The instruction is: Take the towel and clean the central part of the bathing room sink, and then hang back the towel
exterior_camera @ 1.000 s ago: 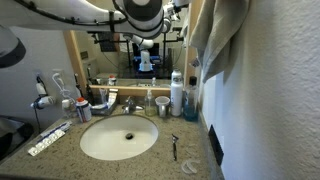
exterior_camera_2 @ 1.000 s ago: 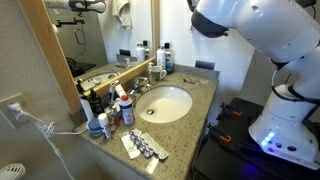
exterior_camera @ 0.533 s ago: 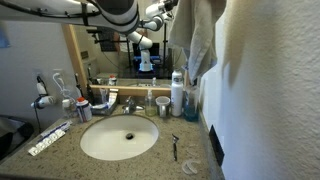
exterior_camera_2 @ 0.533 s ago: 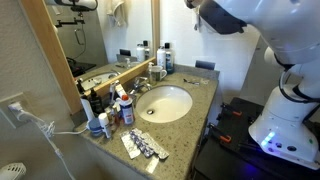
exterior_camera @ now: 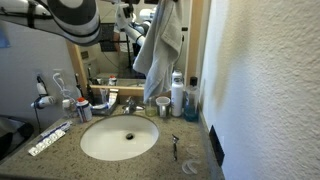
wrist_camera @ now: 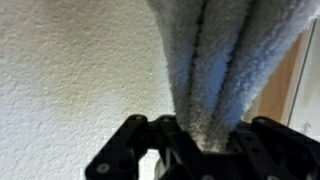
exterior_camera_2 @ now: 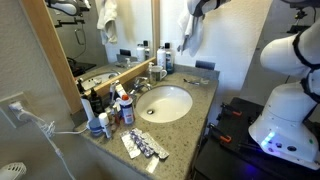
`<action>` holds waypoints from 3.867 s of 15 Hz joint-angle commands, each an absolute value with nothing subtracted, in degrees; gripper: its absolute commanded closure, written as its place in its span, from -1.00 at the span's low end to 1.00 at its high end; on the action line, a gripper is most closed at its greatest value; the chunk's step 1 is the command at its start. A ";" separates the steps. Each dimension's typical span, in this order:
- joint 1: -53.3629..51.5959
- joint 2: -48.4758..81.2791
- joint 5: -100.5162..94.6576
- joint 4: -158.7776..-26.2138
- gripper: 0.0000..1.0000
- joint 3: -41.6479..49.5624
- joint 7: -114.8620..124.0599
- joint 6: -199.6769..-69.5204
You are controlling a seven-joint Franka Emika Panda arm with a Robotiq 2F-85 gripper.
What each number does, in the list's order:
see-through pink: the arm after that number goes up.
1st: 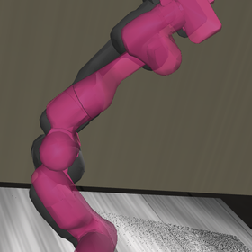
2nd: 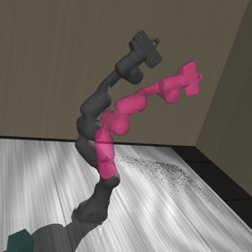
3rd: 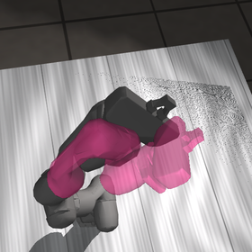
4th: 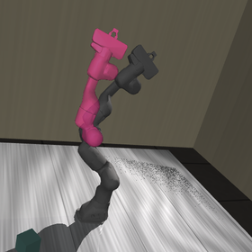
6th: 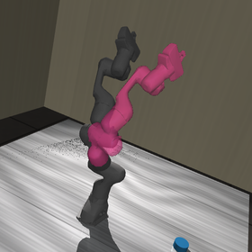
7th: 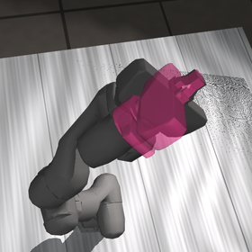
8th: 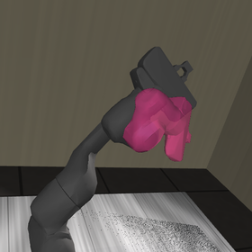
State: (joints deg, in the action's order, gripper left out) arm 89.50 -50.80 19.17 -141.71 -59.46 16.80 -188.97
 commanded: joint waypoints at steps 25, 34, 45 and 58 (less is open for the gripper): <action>24.11 -18.56 -12.62 -160.01 0.88 4.41 2.66 -162.18; 36.14 -6.76 -40.25 -159.91 0.87 -0.05 16.62 -180.54; 36.35 -2.77 -70.03 -159.35 0.87 -5.76 47.22 -179.70; 20.01 10.08 -75.93 -157.69 0.88 -22.40 77.23 -176.41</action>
State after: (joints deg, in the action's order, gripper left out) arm 22.87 6.66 -77.79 -159.15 -19.86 74.23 -177.73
